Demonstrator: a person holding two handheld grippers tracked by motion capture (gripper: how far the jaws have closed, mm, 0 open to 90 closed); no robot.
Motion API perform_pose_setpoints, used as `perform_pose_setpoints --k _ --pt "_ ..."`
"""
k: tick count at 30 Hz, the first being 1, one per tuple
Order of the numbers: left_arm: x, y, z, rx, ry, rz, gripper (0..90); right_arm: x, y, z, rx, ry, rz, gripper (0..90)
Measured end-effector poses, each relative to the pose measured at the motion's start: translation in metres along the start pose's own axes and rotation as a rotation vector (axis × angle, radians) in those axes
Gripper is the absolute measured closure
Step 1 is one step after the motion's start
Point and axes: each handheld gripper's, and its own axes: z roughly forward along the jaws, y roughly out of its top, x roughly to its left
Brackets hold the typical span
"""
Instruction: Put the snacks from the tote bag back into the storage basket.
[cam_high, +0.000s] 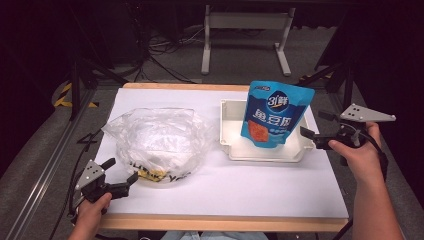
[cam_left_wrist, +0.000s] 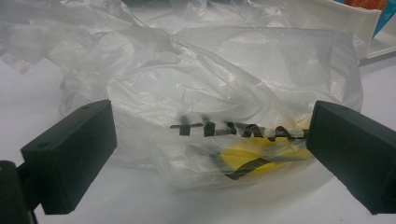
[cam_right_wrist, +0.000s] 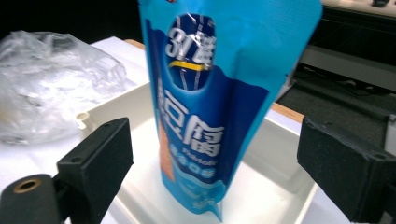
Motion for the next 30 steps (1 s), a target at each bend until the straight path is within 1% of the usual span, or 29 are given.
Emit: perform_pose_setpoints --k 1,5,9,11,13,16,17,21,24,25,27,30 --pt "0.000 0.000 0.000 0.000 0.000 0.000 2.4 0.000 0.000 0.000 0.000 0.000 0.000 11.3" --pt "0.000 0.000 0.000 -0.003 -0.001 0.000 2.4 0.012 0.001 -0.006 0.006 0.003 0.003 10.5" --pt "0.000 0.000 0.000 -0.004 -0.002 0.000 2.4 0.024 -0.003 -0.008 -0.003 0.023 0.003 9.6" --pt "0.000 0.000 0.000 -0.004 -0.002 0.000 2.4 0.030 -0.005 -0.007 -0.004 0.047 0.001 9.2" --pt "0.000 0.000 0.000 -0.005 -0.001 0.000 2.4 0.039 -0.007 -0.006 -0.006 0.074 -0.016 8.7" --pt "-0.001 0.001 0.000 -0.006 -0.001 0.002 2.4 0.050 -0.009 -0.005 -0.021 0.110 -0.028 8.7" --pt "-0.001 0.001 0.000 -0.006 -0.001 0.002 2.4 0.050 -0.009 -0.005 -0.021 0.110 -0.028 8.7" --pt "-0.001 0.001 -0.001 -0.008 -0.001 0.001 2.5 0.064 -0.013 -0.002 -0.037 0.139 -0.034 8.7" --pt "-0.001 0.001 -0.001 -0.009 -0.002 0.004 2.4 0.073 -0.016 0.001 -0.036 0.155 -0.041 8.6" --pt "-0.001 0.001 -0.001 -0.009 -0.002 0.004 2.5 0.073 -0.016 0.001 -0.036 0.155 -0.041 8.6" --pt "-0.001 0.001 -0.001 -0.008 -0.004 0.004 2.4 0.080 -0.020 0.005 -0.038 0.165 -0.038 8.5" --pt "-0.001 0.001 -0.001 -0.011 -0.004 0.006 2.5 0.086 -0.027 0.011 -0.037 0.165 -0.035 8.4"
